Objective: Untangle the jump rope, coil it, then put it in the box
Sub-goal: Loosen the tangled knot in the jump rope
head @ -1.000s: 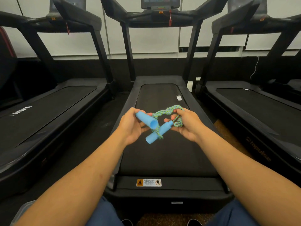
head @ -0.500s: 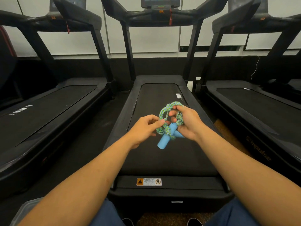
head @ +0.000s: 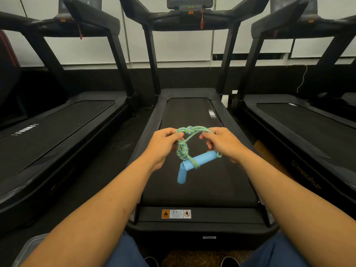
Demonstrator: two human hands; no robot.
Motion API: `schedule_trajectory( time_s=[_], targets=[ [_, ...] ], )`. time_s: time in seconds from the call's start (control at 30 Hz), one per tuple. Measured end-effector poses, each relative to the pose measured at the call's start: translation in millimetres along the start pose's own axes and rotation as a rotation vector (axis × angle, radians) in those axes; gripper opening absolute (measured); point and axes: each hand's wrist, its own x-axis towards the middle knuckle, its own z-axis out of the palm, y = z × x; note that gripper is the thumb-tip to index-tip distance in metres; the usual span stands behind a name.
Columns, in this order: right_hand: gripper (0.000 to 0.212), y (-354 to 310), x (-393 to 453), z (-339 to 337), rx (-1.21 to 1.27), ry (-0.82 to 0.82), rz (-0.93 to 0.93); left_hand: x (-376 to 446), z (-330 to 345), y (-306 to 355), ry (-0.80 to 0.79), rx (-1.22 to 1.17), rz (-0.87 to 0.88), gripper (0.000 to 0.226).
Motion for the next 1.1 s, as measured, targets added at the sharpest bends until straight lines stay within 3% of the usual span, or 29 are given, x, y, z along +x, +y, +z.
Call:
schedule_trajectory(
  time_s=[0.23, 0.43, 0.57, 0.87, 1.1],
  targets=[
    [0.024, 15.3, 1.8, -3.6, -0.018, 0.006, -0.026, 2.4, -7.0, 7.1, 0.033, -0.233, -0.065, 0.024],
    [0.014, 19.4, 0.5, -6.6, 0.252, -0.229, 0.076, 7.4, -12.1, 13.4, 0.17, -0.449, -0.097, 0.025],
    [0.012, 20.0, -1.3, -10.3, 0.262, -0.292, 0.102, 9.1, -18.9, 12.0, 0.175, -0.495, -0.102, 0.023],
    [0.02, 10.1, -0.9, -10.4, 0.372, -0.15, 0.016, 3.3, -17.8, 9.7, 0.235, -0.272, -0.084, 0.014],
    [0.018, 4.9, 1.9, -17.0, 0.545, 0.079, -0.054, 8.2, -24.7, 6.0, 0.447, -0.151, -0.087, 0.015]
  ],
)
